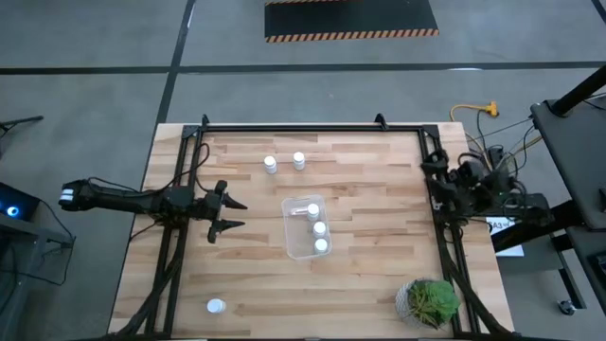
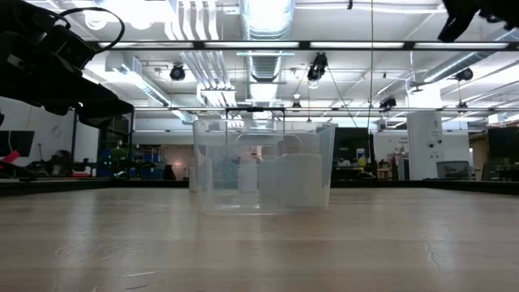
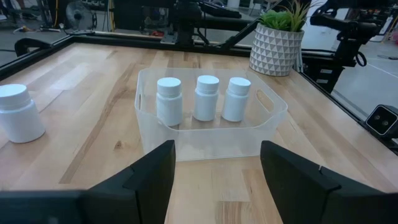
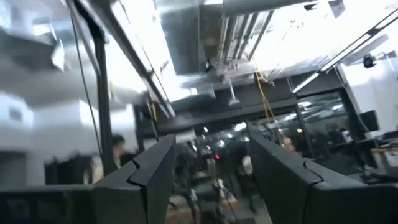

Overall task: Pick and place pill bottles into a basket
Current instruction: Put the white pill bottle into the transparent bin

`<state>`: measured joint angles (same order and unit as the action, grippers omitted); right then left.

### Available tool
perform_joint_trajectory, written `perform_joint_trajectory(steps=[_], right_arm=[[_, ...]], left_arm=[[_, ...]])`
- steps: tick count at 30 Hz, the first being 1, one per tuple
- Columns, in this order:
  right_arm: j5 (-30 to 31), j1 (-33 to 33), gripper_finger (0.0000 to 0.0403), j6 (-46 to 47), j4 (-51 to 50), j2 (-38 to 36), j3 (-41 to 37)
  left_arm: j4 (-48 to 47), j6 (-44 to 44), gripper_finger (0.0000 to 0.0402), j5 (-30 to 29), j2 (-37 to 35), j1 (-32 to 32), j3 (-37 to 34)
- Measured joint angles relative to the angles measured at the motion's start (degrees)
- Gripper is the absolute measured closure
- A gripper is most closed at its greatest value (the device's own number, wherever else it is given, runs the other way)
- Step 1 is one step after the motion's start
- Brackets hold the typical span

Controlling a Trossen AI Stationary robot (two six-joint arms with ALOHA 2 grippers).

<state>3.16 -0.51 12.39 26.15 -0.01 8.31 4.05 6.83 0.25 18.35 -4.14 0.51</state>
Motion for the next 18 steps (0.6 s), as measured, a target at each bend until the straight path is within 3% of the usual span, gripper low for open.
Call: perform_joint_trajectory(steps=[8, 18], right_arm=[[2.0, 0.0, 0.0209, -0.9, -1.1, 2.5, -7.8], [3.2, 0.0, 0.0209, -4.2, -11.7, 2.7, -7.8]], left_arm=[[0.0, 0.0, 0.0182, 0.0, 0.0, 0.0, 0.0], [0.0, 0.0, 0.0182, 0.0, 0.0, 0.0, 0.0]])
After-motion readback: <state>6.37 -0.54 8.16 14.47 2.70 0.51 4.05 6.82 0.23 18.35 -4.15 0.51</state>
